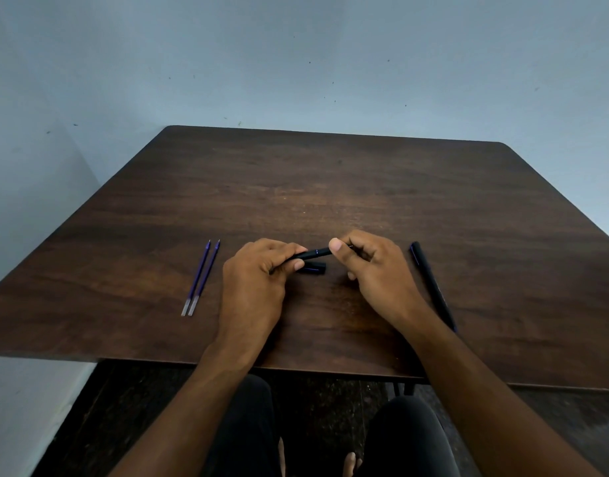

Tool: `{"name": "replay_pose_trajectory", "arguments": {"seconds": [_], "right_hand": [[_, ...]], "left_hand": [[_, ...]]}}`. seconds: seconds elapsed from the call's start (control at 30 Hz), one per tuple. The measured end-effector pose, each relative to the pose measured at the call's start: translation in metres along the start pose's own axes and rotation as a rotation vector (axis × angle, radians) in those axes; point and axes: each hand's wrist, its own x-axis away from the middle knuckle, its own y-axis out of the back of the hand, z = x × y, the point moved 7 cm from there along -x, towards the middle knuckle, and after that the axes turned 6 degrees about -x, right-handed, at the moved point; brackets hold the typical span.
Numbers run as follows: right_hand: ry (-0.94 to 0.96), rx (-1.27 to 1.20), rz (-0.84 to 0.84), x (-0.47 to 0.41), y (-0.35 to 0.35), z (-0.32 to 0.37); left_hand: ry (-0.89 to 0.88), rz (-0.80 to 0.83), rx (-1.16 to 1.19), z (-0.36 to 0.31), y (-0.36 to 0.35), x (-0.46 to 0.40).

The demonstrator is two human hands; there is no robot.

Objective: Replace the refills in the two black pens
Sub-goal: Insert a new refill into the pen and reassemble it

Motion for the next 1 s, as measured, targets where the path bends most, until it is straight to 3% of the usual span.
{"name": "replay_pose_trajectory", "arguments": {"seconds": [0.77, 1.0], "right_hand": [[-0.024, -0.029, 0.042, 0.001, -0.001, 0.011], [-0.049, -0.143, -0.053, -0.001, 0.001, 0.0]], "left_hand": [[-0.009, -0.011, 0.002, -0.005, 0.004, -0.001], [0.016, -0.035, -0.03, -0.002, 0.003, 0.0]]}}
